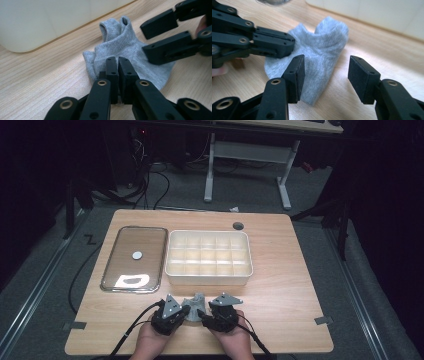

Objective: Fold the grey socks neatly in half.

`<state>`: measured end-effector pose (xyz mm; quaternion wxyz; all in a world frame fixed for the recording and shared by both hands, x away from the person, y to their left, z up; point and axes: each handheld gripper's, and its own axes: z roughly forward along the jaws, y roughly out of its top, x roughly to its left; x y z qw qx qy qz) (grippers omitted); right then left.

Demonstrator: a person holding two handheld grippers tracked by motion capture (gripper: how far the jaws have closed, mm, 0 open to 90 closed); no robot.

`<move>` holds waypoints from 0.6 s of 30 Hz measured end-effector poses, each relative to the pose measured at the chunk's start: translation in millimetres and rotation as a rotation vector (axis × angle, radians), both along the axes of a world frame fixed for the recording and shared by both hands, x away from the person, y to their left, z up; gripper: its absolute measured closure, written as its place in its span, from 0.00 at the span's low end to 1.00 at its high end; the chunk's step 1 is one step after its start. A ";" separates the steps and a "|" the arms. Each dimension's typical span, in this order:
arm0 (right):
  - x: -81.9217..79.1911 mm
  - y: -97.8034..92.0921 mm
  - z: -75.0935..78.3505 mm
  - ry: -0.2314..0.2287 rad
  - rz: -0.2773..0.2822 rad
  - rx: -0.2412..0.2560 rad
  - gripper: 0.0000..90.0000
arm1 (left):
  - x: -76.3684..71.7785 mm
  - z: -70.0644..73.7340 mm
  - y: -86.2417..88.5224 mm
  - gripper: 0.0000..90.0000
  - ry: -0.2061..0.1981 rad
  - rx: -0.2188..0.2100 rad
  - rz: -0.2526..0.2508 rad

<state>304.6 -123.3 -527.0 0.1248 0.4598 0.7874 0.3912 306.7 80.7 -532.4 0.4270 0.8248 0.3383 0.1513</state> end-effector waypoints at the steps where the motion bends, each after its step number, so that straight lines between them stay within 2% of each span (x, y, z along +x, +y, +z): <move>1: 0.4 0.4 -0.4 0.005 0.000 0.004 0.57 | 0.0 0.0 0.0 0.97 0.000 0.000 0.000; 5: 1.5 1.6 -1.4 0.033 0.009 0.029 0.64 | -1.5 1.9 -0.5 0.94 -0.005 0.001 0.011; 6: 1.7 2.1 -1.9 0.034 0.021 0.034 0.68 | -5.3 6.7 -2.4 0.92 -0.023 -0.028 -0.002; 8: 1.6 2.4 -2.0 0.033 0.025 0.036 0.69 | -7.6 10.7 -6.3 0.91 -0.042 -0.043 -0.012; 12: 1.7 2.5 -3.1 0.037 0.031 0.049 0.70 | -3.4 6.3 -8.0 0.91 -0.018 -0.019 0.007; 13: 1.6 2.7 -3.2 0.044 0.028 0.054 0.70 | -1.0 1.8 -7.5 0.91 -0.001 -0.005 0.011; 16: 2.5 3.5 -3.4 0.064 0.028 0.072 0.69 | -3.7 0.2 -8.0 0.92 -0.020 0.020 0.024; 18: 2.7 4.4 -3.5 0.077 0.018 0.080 0.69 | -4.8 0.4 -8.0 0.93 -0.018 0.029 0.024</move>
